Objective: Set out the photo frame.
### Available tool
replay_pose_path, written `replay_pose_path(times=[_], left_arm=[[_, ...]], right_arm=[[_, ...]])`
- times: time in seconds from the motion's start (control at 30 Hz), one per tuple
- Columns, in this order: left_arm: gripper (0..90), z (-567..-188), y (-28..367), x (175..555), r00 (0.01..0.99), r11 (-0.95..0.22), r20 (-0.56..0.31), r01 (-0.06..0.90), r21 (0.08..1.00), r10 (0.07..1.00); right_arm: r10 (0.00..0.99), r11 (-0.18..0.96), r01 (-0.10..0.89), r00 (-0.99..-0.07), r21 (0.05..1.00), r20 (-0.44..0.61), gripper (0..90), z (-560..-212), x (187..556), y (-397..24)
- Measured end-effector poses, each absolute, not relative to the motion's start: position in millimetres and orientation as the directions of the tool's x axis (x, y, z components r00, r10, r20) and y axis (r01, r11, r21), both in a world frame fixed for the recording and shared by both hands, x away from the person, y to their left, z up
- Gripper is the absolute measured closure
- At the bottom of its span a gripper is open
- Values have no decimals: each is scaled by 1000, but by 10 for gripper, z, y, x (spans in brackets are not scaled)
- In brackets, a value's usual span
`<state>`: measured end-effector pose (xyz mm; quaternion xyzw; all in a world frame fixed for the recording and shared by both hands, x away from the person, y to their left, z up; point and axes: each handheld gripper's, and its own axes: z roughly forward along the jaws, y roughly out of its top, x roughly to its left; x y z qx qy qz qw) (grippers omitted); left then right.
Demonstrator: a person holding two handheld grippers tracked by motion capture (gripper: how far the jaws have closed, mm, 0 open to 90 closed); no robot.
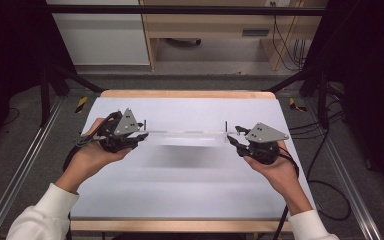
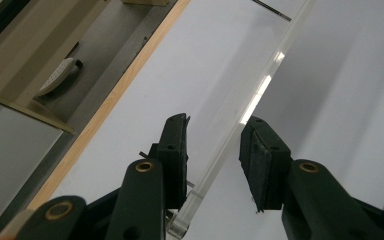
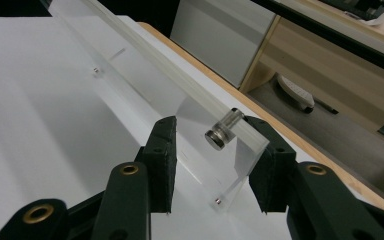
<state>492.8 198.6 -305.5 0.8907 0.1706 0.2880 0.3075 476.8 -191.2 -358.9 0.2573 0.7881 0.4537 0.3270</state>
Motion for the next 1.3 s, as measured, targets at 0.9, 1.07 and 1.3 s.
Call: replay_pose_path(times=[0.9,1.07,1.3], left_arm=[[100,-3078,2436,4751,619,-339,173,161,927,766],[90,-3383,2571,4667,585,-373,192,206,905,788],[80,-3979,2687,4635,586,-378,141,304,874,798]], right_arm=[[734,410,183,-648,894,-204,587,-3393,5123,-1922],[740,400,190,-645,897,-193,585,-3365,5212,-1927],[761,351,213,-632,912,-146,573,-3334,5387,-1934]])
